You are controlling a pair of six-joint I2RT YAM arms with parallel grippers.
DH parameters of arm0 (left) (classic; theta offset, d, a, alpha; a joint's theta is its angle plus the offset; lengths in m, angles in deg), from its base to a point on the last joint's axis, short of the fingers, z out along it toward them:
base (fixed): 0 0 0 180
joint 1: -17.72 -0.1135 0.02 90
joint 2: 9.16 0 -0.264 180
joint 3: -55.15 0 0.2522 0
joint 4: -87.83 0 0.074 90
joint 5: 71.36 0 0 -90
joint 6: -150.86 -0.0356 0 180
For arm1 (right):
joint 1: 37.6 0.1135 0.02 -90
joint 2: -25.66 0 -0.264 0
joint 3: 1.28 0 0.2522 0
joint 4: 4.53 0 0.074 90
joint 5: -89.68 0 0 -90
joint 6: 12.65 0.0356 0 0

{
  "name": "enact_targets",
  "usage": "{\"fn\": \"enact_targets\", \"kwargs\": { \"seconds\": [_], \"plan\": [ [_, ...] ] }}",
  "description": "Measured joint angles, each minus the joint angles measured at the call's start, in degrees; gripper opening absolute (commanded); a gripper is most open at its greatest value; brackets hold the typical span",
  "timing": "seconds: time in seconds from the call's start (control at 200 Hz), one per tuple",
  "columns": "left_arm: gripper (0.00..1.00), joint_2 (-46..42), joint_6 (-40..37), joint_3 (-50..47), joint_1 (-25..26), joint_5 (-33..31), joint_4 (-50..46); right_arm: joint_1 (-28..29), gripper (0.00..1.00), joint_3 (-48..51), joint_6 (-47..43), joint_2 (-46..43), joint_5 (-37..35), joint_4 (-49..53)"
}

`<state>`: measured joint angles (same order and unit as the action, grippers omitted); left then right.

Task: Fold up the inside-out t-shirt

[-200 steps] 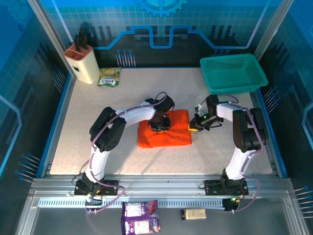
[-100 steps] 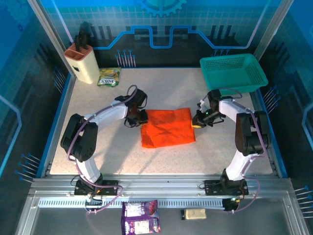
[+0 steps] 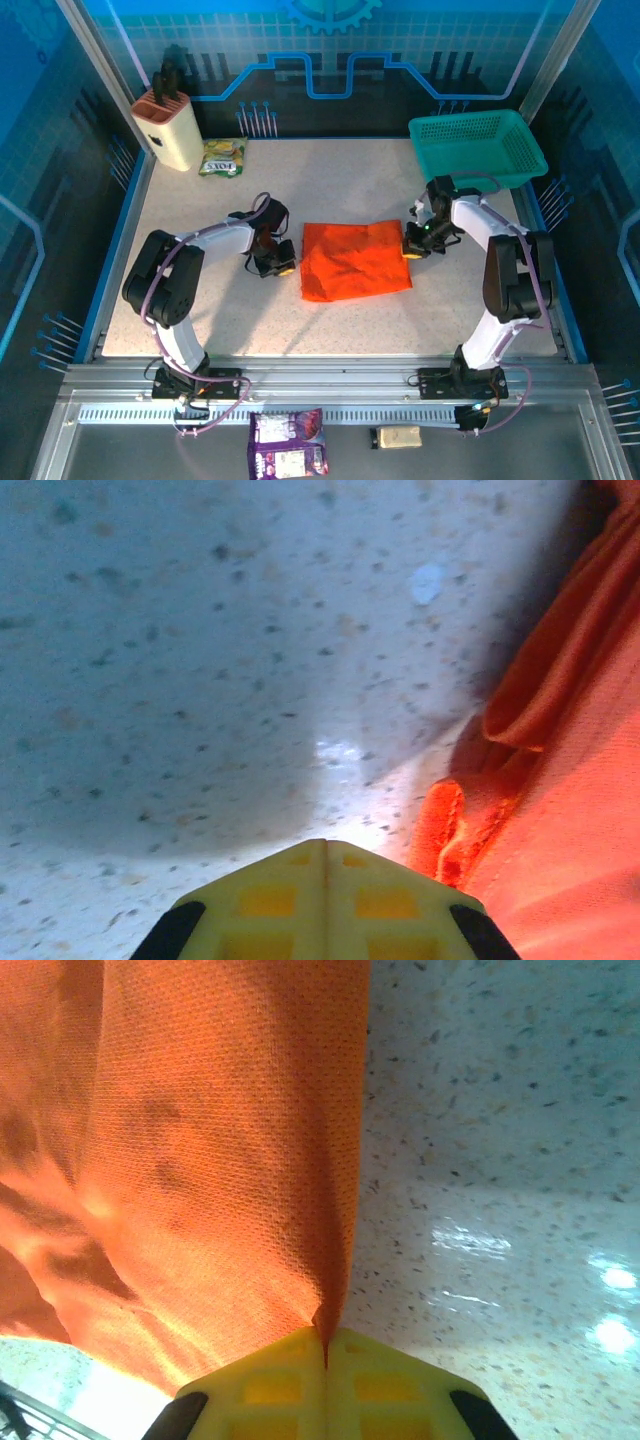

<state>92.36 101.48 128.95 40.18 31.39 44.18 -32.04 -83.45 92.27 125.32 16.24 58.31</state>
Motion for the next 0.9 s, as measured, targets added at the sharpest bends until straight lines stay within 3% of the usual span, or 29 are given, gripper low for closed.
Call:
{"fn": "enact_targets", "kwargs": {
  "seconds": [0.34, 0.67, 0.901],
  "plan": [
    [0.03, 2.49, 1.70, 0.04, 2.43, 4.17, 4.44, 5.90, 0.00, -5.62, 1.01, -0.98, -5.68, 4.46],
    [0.02, 3.82, 3.85, -0.20, 2.62, 6.82, 7.56, 18.56, 0.00, -14.91, 8.28, -0.76, -7.19, 6.75],
    [0.01, 3.87, 4.59, -1.05, 2.34, 7.82, 9.07, 26.67, 0.00, -18.91, 16.00, 4.35, -5.44, 3.30]
  ]
}}
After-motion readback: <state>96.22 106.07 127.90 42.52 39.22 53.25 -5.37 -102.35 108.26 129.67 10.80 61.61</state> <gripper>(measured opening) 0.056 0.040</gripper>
